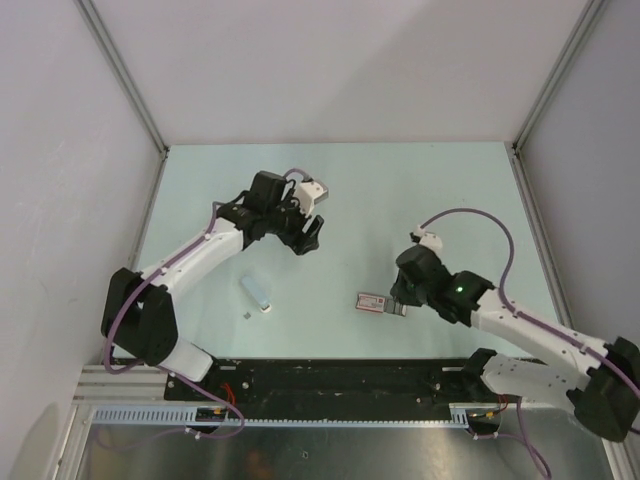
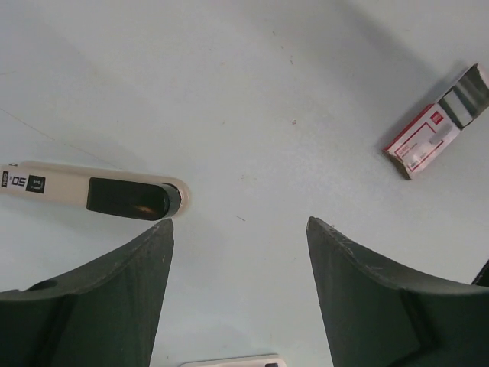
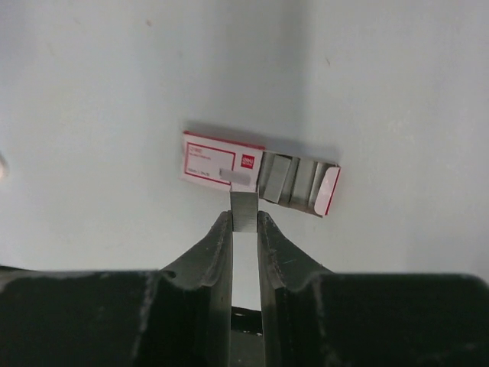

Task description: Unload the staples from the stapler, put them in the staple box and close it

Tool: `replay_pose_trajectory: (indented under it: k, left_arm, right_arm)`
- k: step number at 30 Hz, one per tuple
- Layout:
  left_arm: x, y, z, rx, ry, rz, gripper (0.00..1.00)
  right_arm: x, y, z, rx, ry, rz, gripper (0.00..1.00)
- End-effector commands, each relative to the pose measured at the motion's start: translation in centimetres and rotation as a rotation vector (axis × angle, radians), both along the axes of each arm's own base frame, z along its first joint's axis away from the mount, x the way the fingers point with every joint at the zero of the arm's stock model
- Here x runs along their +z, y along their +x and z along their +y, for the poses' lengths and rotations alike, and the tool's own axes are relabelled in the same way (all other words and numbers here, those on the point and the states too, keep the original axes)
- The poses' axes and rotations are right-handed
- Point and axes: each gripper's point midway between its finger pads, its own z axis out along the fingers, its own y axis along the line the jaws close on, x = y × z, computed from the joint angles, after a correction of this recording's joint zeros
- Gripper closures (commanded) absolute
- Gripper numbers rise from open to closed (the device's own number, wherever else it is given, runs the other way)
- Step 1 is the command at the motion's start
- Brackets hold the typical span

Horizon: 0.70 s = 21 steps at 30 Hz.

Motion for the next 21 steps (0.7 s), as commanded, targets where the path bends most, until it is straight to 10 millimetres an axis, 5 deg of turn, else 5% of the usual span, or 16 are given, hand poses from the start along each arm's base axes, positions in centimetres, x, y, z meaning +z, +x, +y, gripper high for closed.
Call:
replay_pose_trajectory:
  k: [1, 9, 21]
  left_arm:
    - [1.7, -0.3, 0.6, -0.064, 0.061, -0.127, 0.26]
    - [0.7, -1.5, 0.1, -0.093, 0.069, -0.1, 0.27]
    - [0.9, -2.1, -0.6, -0.118, 0.071, -0.111, 0.28]
  right_arm:
    - [-2.0, 0.1, -0.5, -0.135, -0.097, -0.013, 0.96]
    - [-5.3, -1.0, -0.2, -0.163, -0.181, 0.037, 0.93]
    - [-7.2, -1.2, -0.6, -0.166, -0.197, 0.067, 0.91]
